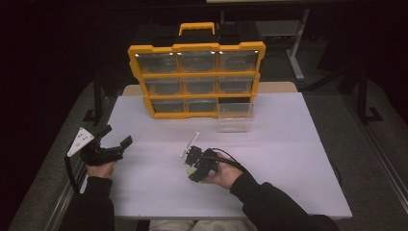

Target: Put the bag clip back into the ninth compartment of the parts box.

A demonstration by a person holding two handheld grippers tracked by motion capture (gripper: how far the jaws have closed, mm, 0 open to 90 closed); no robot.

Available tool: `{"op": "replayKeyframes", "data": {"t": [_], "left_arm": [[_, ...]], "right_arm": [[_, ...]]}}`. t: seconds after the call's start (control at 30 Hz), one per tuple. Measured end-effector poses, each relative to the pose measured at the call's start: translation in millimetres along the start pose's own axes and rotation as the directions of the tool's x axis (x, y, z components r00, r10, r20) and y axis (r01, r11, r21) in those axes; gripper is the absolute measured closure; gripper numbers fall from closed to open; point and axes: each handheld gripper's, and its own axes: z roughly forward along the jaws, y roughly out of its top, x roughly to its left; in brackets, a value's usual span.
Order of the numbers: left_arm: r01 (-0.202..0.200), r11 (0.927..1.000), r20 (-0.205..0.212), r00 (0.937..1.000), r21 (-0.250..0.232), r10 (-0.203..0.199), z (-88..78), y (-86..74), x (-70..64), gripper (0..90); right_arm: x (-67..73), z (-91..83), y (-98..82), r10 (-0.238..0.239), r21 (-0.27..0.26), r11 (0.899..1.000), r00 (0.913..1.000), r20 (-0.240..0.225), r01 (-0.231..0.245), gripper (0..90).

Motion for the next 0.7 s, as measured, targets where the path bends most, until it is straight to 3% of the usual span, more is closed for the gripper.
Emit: {"op": "replayKeyframes", "data": {"t": [0.2, 0.43, 0.7], "left_arm": [[0.0, 1.0, 0.0, 1.0, 0.001, 0.0, 0.1, -0.1, -0.1, 0.0], [0.001, 1.0, -0.001, 1.0, -0.003, -0.001, -0.3, 0.1, 0.4, 0.0], [0.0, 1.0, -0.002, 1.0, -0.003, 0.0, -0.3, 0.1, 0.4, 0.0]], "right_arm": [[0.9, 2.1, 0.3, 0.002, 0.013, 1.0, 0.9999, 0.015, -0.002, 59.6], [3.3, 4.4, 0.2, -0.006, 0.043, 0.999, 1.0, 0.005, 0.006, 74.5], [-2.2, 3.5, -1.4, 0.021, 0.044, 0.999, 0.9996, -0.018, -0.02, 77.1]]}}
